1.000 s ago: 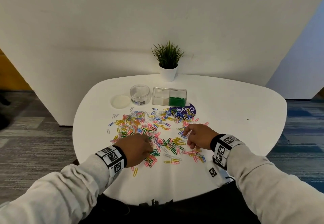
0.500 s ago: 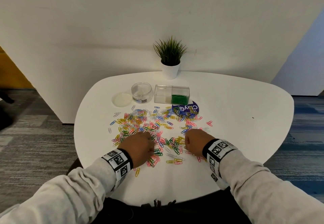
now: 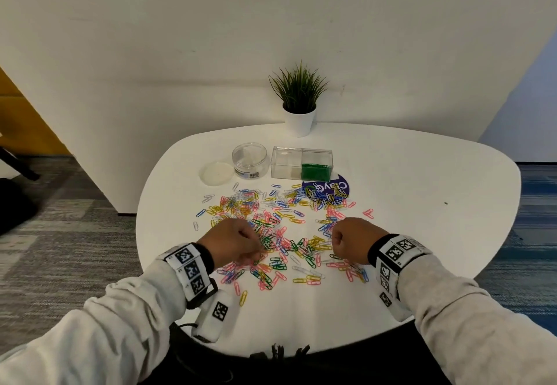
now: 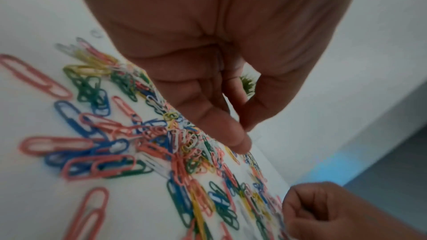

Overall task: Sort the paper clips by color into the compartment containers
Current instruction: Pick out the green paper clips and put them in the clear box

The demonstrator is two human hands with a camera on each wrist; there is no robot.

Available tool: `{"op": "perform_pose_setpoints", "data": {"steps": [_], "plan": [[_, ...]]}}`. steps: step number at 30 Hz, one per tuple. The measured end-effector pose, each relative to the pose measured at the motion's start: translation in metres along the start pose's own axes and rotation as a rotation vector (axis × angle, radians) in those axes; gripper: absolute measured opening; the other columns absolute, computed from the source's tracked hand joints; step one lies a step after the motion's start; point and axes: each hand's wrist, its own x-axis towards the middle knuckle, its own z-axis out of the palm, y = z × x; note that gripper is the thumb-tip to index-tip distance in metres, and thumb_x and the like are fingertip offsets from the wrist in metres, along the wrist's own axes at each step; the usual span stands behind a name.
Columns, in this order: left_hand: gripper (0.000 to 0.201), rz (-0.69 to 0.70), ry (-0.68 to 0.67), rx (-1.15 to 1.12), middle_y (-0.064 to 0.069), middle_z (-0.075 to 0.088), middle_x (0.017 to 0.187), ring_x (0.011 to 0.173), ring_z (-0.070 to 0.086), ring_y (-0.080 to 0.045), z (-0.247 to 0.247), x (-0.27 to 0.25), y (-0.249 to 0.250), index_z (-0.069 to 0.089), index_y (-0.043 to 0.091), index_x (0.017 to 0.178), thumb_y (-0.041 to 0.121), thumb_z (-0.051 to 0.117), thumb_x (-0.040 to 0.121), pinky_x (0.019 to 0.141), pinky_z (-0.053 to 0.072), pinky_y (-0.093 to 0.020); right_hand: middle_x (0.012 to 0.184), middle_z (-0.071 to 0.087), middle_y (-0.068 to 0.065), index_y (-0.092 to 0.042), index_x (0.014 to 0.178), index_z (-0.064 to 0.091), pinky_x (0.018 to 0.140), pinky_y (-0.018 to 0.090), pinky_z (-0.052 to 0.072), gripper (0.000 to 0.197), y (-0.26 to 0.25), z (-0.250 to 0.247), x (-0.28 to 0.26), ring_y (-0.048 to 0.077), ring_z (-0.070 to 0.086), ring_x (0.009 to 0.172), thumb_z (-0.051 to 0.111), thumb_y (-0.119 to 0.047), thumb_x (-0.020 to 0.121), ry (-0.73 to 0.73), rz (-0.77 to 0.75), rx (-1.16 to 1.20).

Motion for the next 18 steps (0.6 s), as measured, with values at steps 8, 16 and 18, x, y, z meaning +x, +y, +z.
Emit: {"op": "perform_pose_setpoints", "data": {"steps": [8, 16, 18], "plan": [[0.023, -0.151, -0.049, -0.267, -0.01, 0.057, 0.063, 0.052, 0.047, -0.019, 0.007, 0.0, 0.0, 0.059, 0.004, 0.083, -0.012, 0.043, 0.085, 0.049, 0.038, -0.026, 0.086, 0.069, -0.006, -0.019, 0.083, 0.07, 0.059, 0.018, 0.047, 0.006, -0.005, 0.003, -0.003, 0.007, 0.06, 0.074, 0.065, -0.019, 0.082, -0.048, -0.016, 0.011], [0.02, 0.273, -0.07, 0.874, 0.01, 0.063, 0.109, 0.098, 0.06, -0.013, 0.031, 0.008, 0.007, 0.067, 0.033, 0.109, 0.034, 0.052, 0.095, 0.084, 0.051, -0.031, 0.073, 0.05, -0.003, -0.021, 0.072, 0.046, 0.06, 0.027, 0.038, 0.018, -0.002, -0.004, -0.006, 0.013, 0.043, 0.064, 0.061, -0.023, 0.081, 0.002, -0.012, 0.196], [0.02, 0.304, -0.068, 0.942, 0.008, 0.065, 0.105, 0.095, 0.062, -0.017, 0.033, 0.011, 0.006, 0.069, 0.031, 0.104, 0.031, 0.052, 0.094, 0.083, 0.054, -0.034, 0.072, 0.052, 0.0, -0.018, 0.073, 0.047, 0.061, 0.031, 0.04, 0.016, -0.003, -0.01, -0.006, 0.015, 0.045, 0.063, 0.06, -0.018, 0.082, 0.053, -0.022, 0.342]]}}
